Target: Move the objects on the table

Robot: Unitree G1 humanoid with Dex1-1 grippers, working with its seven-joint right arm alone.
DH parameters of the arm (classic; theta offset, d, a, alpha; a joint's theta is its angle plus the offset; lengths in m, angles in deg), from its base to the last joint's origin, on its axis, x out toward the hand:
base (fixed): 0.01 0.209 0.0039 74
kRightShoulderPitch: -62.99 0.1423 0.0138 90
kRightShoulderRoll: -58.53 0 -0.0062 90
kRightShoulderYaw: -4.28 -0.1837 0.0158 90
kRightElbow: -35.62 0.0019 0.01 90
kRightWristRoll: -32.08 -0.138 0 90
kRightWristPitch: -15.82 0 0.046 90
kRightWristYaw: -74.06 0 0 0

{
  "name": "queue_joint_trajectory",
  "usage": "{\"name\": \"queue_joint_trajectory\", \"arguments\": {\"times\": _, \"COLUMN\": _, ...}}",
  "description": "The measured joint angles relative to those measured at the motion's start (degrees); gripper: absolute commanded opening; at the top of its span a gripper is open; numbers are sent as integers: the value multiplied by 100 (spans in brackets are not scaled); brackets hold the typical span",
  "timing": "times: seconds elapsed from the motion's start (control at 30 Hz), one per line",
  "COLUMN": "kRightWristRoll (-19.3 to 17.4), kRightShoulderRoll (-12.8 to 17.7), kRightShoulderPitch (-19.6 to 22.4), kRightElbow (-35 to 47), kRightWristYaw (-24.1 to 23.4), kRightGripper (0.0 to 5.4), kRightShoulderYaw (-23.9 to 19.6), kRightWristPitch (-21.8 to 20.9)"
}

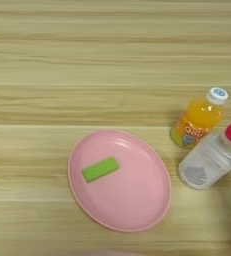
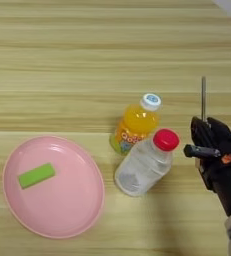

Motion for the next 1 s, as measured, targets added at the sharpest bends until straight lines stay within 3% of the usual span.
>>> {"name": "queue_joint_trajectory", "arguments": {"times": 0.67, "kRightWristRoll": 1677, "kRightShoulderRoll": -621, "kRightShoulderPitch": 132, "kRightElbow": -1292, "kRightWristYaw": 955, "kRightGripper": 82, "kRightShoulderYaw": 895, "kRightWristPitch": -17}}
{"name": "queue_joint_trajectory", "arguments": {"times": 0.77, "kRightWristRoll": 2055, "kRightShoulderRoll": -672, "kRightShoulderPitch": 145, "kRightElbow": -1686, "kRightWristYaw": 1125, "kRightGripper": 82, "kRightShoulderYaw": 1039, "kRightWristPitch": -51}}
{"name": "queue_joint_trajectory", "arguments": {"times": 1.0, "kRightWristRoll": 2531, "kRightShoulderRoll": -831, "kRightShoulderPitch": 292, "kRightElbow": -2386, "kRightWristYaw": 1516, "kRightGripper": 82, "kRightShoulderYaw": 1173, "kRightWristPitch": -196}}
